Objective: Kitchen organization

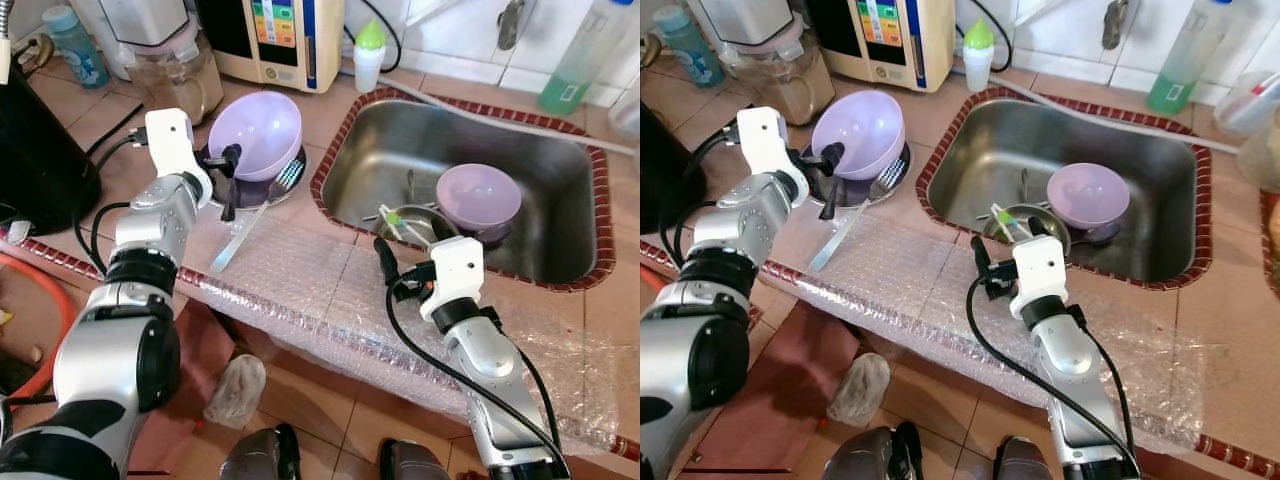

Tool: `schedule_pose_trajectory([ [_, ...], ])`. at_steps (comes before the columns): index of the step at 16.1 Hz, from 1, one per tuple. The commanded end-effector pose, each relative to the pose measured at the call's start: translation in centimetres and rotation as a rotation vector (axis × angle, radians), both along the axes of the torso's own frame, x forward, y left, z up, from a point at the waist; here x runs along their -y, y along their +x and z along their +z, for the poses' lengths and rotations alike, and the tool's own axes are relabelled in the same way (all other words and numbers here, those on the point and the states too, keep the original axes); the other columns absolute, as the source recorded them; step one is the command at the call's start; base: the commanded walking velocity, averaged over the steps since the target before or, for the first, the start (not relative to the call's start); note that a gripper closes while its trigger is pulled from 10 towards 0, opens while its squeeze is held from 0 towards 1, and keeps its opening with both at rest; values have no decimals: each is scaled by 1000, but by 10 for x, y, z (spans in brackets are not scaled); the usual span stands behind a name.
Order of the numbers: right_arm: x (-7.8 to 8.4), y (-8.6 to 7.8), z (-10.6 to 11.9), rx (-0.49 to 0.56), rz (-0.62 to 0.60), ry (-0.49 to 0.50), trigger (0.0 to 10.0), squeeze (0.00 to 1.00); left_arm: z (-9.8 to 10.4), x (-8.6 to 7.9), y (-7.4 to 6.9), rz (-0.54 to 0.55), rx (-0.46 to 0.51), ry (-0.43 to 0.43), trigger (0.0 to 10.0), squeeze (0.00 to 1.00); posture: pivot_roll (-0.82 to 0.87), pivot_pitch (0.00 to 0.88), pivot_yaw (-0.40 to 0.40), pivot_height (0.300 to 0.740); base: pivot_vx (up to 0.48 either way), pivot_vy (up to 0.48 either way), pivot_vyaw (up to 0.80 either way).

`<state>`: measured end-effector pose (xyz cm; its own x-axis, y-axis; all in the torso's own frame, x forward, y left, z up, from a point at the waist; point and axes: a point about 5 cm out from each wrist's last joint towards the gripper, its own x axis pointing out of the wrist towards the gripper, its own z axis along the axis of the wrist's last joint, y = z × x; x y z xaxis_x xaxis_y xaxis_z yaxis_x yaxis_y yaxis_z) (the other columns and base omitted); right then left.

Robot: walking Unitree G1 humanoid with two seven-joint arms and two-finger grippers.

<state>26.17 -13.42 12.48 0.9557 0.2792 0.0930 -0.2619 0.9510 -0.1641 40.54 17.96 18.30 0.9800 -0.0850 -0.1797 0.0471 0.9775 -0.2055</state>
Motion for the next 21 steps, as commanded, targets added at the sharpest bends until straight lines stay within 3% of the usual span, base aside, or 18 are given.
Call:
schedule_pose_trajectory([
  [1, -7, -3, 4, -3, 42, 13, 10000, 0, 5, 4, 3, -21, -7, -28, 10000, 0, -121, 169, 111, 740, 0, 0, 0],
  [2, -11, -3, 6, 1, 68, 24, 10000, 0, 6, 5, 4, -24, -1, -21, 3569, 0, -122, 166, 110, 740, 0, 0, 0],
  [3, -18, -4, 13, 25, 124, 58, 10000, 0, 9, 8, 5, -42, 6, -42, 0, 0, -118, 163, 110, 740, 0, 0, 0],
  [8, -34, -2, 35, 77, 216, 115, 10000, 0, 13, 2, 7, -8, -5, -194, 0, 0, -106, 154, 100, 740, 0, 0, 0],
  [12, -36, 1, 40, 87, 237, 122, 10000, 0, 13, -7, 7, 20, -8, -224, 0, 0, -97, 148, 94, 740, 0, 0, 0],
  [21, -45, 1, 35, 57, 295, 89, 10000, 0, 6, -1, 5, -49, -49, -234, 0, 0, -82, 148, 95, 740, 0, 0, 0],
])
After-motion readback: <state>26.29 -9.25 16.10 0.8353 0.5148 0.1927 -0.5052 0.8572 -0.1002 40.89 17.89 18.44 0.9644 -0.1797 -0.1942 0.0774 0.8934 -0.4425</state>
